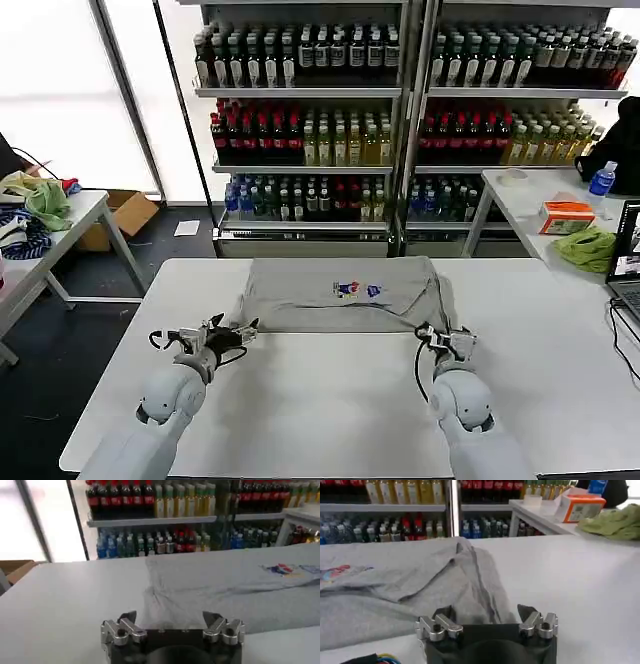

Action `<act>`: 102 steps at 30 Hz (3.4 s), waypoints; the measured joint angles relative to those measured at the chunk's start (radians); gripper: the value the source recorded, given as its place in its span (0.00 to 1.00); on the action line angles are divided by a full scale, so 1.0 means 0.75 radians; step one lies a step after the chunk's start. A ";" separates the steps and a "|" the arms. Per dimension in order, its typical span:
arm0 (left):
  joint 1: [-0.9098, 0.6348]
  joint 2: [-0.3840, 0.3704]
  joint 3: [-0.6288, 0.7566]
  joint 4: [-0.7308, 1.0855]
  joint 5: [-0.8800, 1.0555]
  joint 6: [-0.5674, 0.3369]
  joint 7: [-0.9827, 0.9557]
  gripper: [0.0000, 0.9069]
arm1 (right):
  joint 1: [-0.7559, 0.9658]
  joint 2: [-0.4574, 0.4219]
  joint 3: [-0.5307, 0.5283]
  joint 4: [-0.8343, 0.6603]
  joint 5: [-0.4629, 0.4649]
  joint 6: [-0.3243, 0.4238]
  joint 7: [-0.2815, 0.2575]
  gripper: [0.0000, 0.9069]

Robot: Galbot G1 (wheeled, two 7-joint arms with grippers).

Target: Fold and organize the clothes.

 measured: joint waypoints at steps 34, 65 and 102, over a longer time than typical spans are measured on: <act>0.170 0.033 -0.042 -0.175 0.065 -0.047 -0.011 0.00 | -0.227 -0.001 0.010 0.284 0.014 -0.013 -0.033 0.00; 0.841 0.081 -0.305 -0.709 0.188 -0.120 -0.025 0.00 | -0.823 -0.015 0.026 0.774 -0.132 0.022 0.083 0.00; 1.052 0.105 -0.497 -1.010 0.174 -0.133 -0.006 1.00 | -0.847 -0.031 0.114 1.002 -0.239 0.021 0.091 1.00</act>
